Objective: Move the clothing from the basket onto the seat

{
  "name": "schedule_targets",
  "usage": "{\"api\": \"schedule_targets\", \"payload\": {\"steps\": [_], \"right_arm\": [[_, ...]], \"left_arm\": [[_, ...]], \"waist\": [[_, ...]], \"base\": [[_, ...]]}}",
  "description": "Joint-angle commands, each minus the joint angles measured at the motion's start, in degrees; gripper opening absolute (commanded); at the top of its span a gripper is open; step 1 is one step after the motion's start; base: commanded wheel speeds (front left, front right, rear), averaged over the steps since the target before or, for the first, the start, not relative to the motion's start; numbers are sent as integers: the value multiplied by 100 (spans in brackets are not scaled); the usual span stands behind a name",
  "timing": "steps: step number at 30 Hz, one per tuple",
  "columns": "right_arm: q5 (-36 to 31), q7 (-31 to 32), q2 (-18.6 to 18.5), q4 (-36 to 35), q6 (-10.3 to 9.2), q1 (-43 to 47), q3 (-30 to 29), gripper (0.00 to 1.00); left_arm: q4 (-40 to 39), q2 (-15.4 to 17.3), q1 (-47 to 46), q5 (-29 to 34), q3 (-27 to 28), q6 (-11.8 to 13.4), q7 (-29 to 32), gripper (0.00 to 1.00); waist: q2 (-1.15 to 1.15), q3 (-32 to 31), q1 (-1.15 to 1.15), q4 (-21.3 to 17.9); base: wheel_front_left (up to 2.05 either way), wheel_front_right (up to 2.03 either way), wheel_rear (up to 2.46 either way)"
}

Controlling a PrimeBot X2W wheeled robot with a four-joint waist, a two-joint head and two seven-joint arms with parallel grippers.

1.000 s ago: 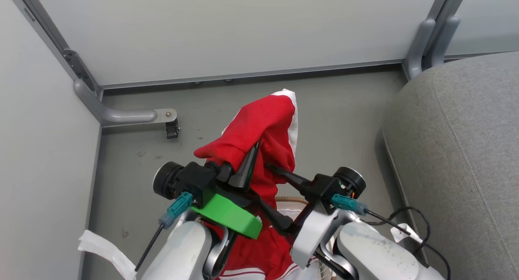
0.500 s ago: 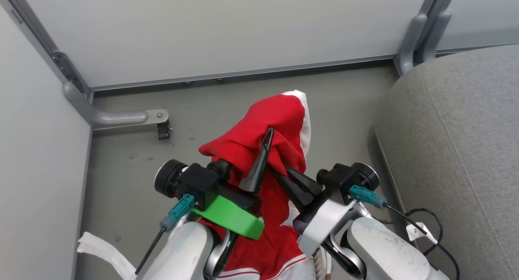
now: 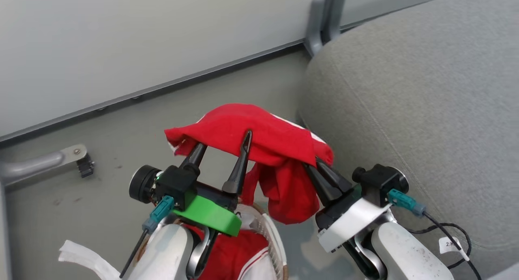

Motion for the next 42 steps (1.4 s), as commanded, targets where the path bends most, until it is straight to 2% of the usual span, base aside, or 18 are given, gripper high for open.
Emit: {"api": "schedule_targets", "payload": {"steps": [1, 6, 15, 19, 24, 25, 31, 37, 42], "right_arm": [[-46, -13, 27, -63, -6, 78, -41, 0], [-86, -13, 72, -233, -6, 200, -279, 0], [-295, -13, 173, -697, -6, 615, -1080, 0], [-426, -13, 126, -766, -6, 529, -1278, 0], [-615, -13, -268, -650, -7, -123, -1378, 0], [-594, -13, -450, -487, -6, -594, -1549, 0], [-681, -13, -882, 142, -7, -1903, -1838, 0], [-815, -13, -1480, 1021, -7, -3062, -2320, 0], [-864, -13, -1731, 1770, -6, -3676, -2798, 0]], "left_arm": [[35, 72, 57, 20, 35, -16, -3, 100], [90, 97, 29, 16, -37, -17, -3, 100], [340, 167, -395, -209, -669, -16, -3, 100], [419, 200, -487, -266, -819, -16, -3, 100], [435, 313, -549, -247, -865, -16, -3, 100], [430, 402, -536, -201, -809, -16, -3, 100], [349, 632, -502, -30, -478, -16, -3, 100], [270, 828, -808, 84, -544, -16, -3, 100], [234, 933, -1097, 125, -624, -16, -3, 100]], "waist": [[0, 137, 0, -1043], [0, 216, 0, -1548], [0, 406, 0, -1680], [0, 531, 0, -1689], [0, 789, 0, -1673], [0, 954, 0, -1667], [0, 1422, 0, -1646], [0, 2018, 0, -1234], [0, 2485, 0, -923]], "base": [[0, 0, 0], [0, 0, 0], [0, 0, 0], [0, 0, 0], [0, 0, 0], [0, 0, 0], [0, 0, 0], [0, 0, 0], [0, 0, 0]]}}
